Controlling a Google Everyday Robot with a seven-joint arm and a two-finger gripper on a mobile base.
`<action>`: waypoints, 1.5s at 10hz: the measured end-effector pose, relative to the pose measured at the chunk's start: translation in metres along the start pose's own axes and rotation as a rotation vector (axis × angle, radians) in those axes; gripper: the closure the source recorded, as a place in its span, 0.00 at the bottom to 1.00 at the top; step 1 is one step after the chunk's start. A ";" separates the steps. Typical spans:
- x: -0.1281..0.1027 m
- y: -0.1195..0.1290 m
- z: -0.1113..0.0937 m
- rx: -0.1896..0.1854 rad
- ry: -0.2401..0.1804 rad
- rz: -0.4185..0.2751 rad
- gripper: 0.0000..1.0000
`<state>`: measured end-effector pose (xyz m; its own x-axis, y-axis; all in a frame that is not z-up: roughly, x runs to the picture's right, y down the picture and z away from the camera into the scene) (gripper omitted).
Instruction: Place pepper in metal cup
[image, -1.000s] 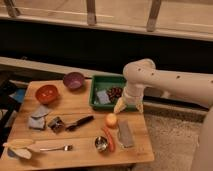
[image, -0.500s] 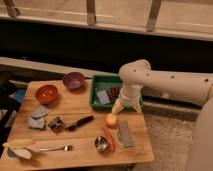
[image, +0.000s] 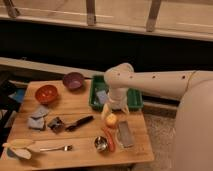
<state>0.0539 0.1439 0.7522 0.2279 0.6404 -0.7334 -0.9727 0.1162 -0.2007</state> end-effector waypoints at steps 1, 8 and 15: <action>0.000 0.007 0.005 -0.003 0.012 -0.015 0.20; 0.002 0.024 0.024 -0.010 0.054 -0.037 0.20; 0.000 0.028 0.039 0.015 0.093 -0.044 0.20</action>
<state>0.0245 0.1769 0.7723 0.2723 0.5613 -0.7816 -0.9622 0.1543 -0.2243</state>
